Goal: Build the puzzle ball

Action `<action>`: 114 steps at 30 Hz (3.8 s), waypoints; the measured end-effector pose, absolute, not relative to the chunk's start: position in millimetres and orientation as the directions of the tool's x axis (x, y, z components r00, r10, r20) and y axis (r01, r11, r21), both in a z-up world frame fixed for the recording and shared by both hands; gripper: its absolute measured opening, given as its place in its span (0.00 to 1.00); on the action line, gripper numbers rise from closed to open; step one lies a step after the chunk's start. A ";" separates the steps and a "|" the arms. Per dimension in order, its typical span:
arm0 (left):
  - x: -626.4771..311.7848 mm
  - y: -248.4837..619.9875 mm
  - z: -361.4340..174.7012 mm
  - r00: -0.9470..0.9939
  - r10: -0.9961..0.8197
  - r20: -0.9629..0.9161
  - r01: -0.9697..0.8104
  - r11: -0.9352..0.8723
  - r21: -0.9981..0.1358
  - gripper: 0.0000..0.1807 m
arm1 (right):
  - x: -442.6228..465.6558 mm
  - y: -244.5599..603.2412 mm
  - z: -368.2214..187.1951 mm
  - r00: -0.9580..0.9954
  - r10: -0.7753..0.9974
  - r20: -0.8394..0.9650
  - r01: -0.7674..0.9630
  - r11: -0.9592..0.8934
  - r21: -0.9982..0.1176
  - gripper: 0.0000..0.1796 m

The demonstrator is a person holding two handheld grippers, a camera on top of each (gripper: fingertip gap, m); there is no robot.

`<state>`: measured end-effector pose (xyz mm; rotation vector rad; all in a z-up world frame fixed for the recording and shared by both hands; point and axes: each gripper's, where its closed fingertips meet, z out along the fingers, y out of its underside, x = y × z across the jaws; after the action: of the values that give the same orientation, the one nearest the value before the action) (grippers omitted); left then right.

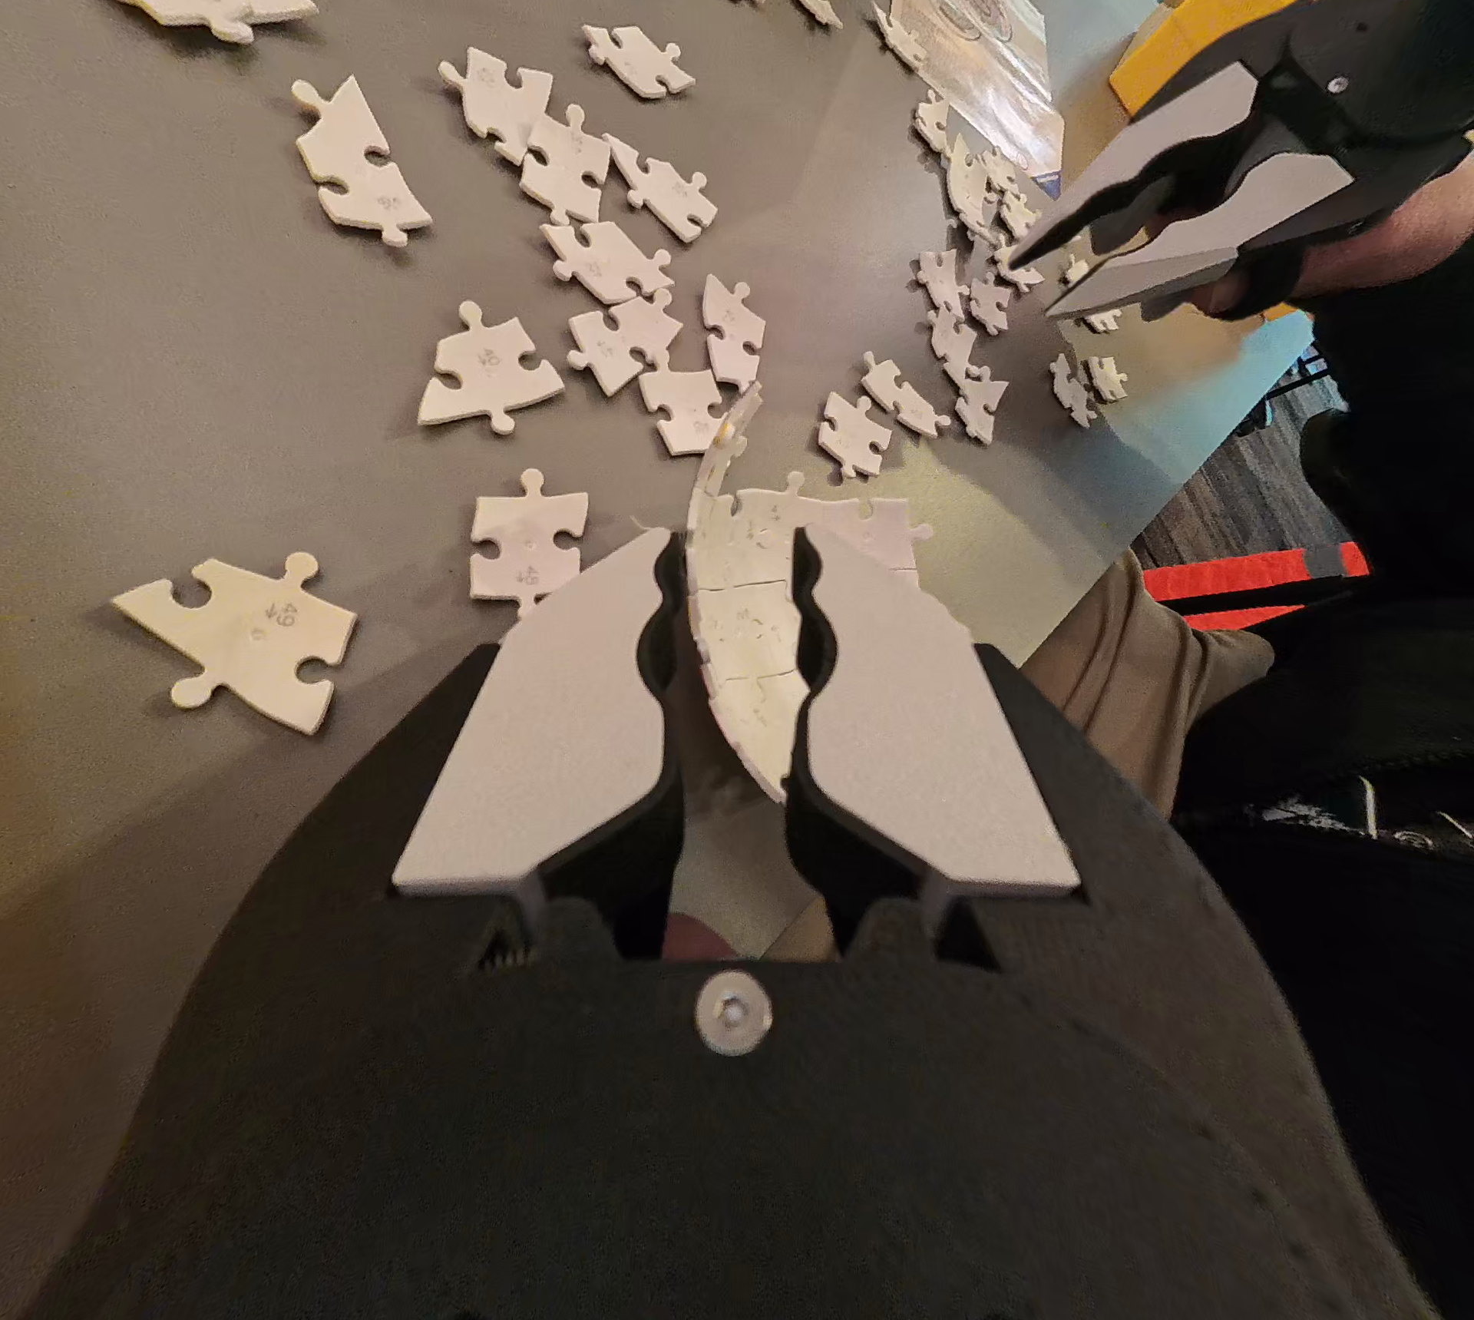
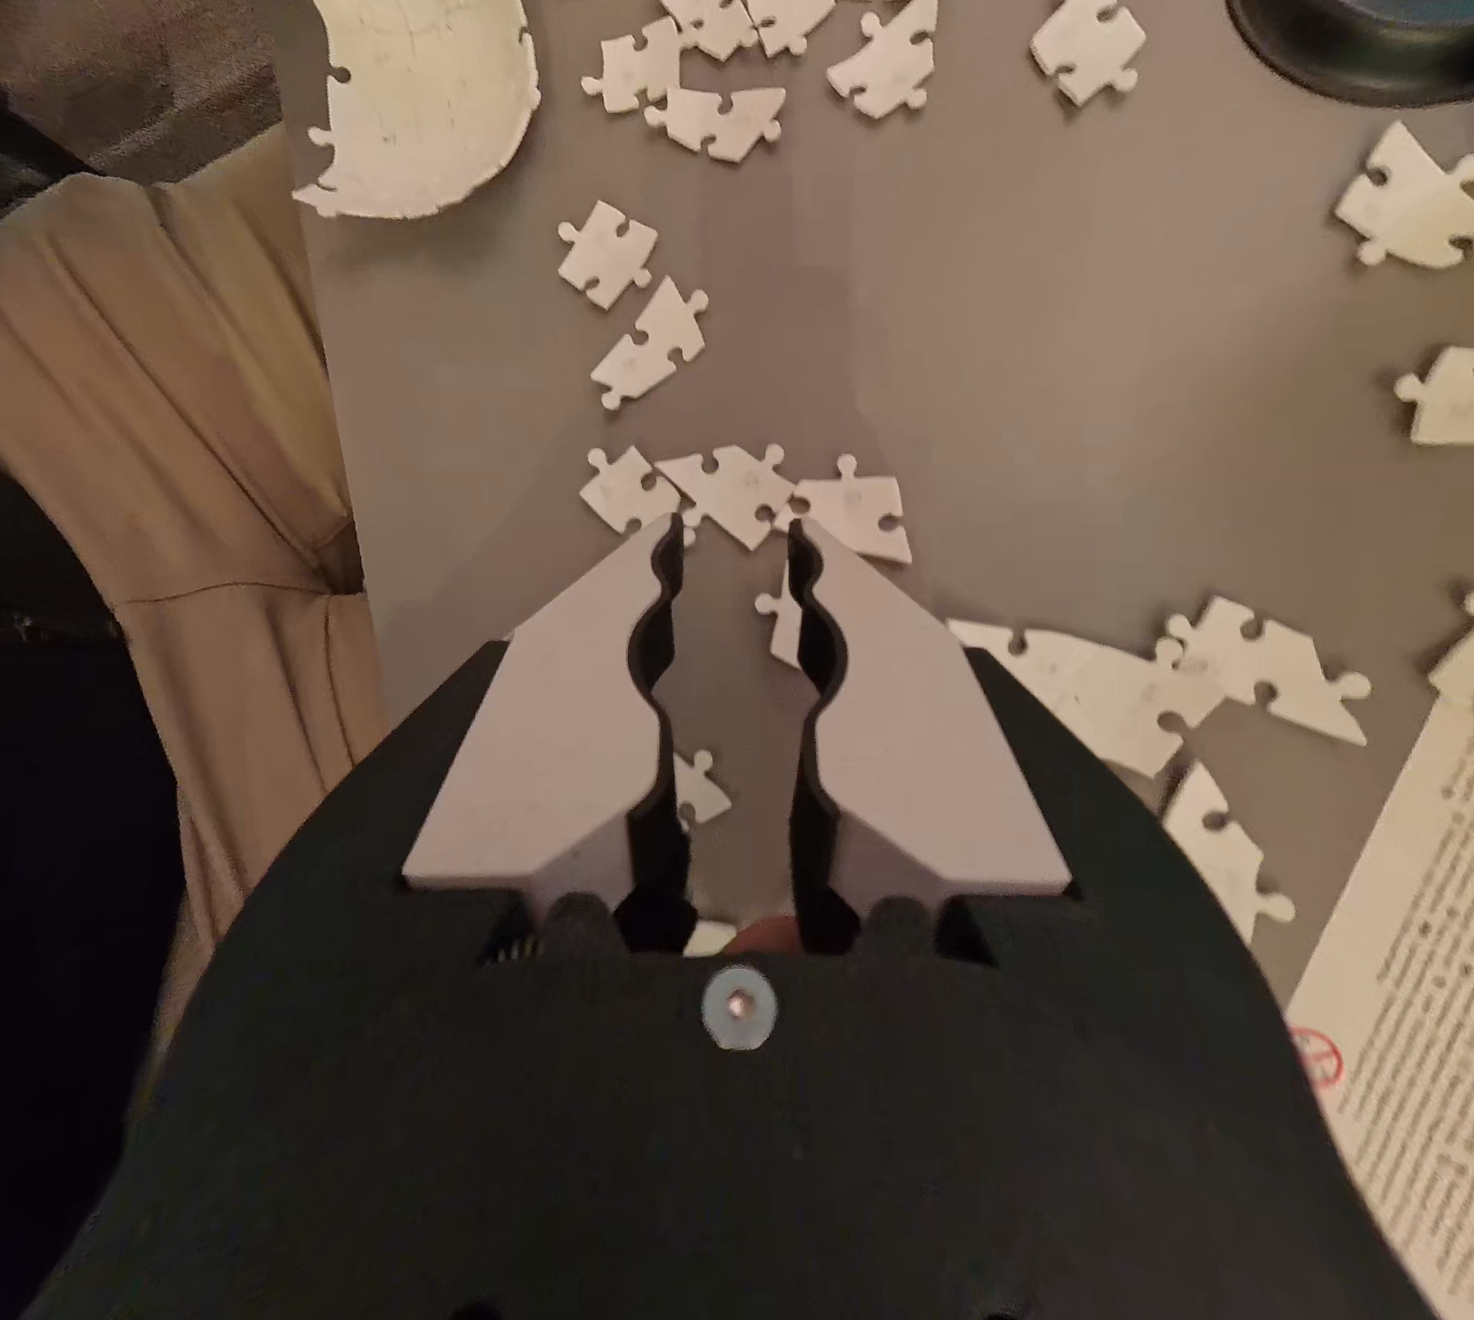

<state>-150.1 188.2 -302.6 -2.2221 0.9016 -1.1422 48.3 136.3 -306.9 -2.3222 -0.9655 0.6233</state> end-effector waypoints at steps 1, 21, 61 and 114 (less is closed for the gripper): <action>-150.2 188.6 -302.5 0.435 -0.736 0.518 -0.335 -0.666 -0.666 0.14 | 52.6 134.5 -308.1 0.645 0.737 -0.201 0.489 -0.600 -0.633 0.13; -155.3 188.1 -306.2 0.440 -0.742 0.505 -0.352 -0.660 -0.664 0.11 | 167.3 95.5 -305.5 0.844 0.518 -0.138 0.338 -0.715 -0.612 0.14; -141.4 170.3 -309.7 0.443 -0.703 0.556 -0.335 -0.705 -0.626 0.07 | 141.8 169.2 -334.8 0.810 0.587 0.022 0.487 -0.650 -0.583 0.19; -162.1 160.9 -314.1 0.479 -0.678 0.557 -0.273 -0.718 -0.640 0.09 | 28.6 187.0 -313.1 0.605 0.796 0.003 0.601 -0.455 -0.657 0.21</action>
<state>-162.1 160.9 -314.1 -2.2593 0.7887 -1.1529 28.6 187.0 -313.1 -2.2099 -1.0979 0.4078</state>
